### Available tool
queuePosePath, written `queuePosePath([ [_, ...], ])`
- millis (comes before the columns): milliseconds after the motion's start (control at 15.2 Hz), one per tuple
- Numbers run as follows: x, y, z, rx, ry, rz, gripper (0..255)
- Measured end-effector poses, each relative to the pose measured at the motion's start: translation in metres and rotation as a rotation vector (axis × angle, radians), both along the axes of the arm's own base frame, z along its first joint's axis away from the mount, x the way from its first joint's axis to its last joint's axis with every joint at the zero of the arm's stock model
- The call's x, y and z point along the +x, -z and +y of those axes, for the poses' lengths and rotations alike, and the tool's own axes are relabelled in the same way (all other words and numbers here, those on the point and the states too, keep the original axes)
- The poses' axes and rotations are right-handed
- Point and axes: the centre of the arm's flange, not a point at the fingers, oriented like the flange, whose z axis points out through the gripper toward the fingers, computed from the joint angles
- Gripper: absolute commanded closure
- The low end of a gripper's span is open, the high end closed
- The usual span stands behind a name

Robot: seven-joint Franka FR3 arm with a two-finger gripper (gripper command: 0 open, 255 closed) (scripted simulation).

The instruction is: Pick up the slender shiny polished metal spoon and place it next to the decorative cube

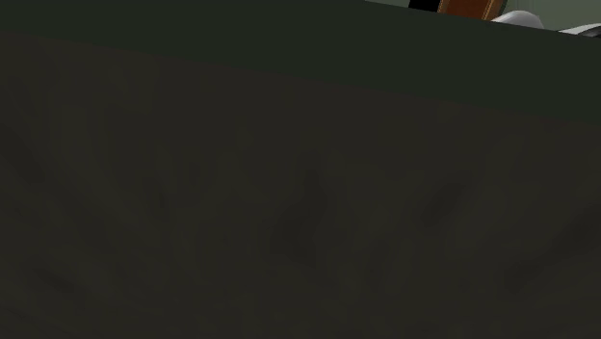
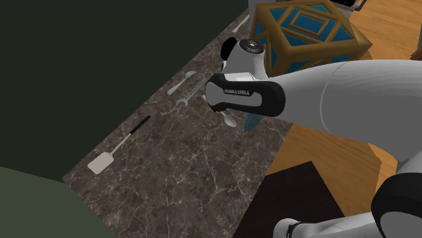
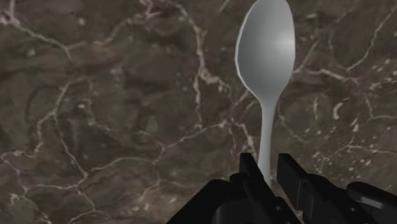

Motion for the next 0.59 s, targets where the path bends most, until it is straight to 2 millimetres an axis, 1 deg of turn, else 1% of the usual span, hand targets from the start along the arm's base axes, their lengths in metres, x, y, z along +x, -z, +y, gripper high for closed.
queuePosePath([
  [396, -0.0007, 0.005, -0.0005, 0.0, 0.0, 0.0, 255],
  [462, -0.0007, 0.005, -0.0005, 0.0, 0.0, 0.0, 0],
  [594, -0.0007, 0.0051, -0.0005, 0.0, 0.0, 0.0, 0],
])
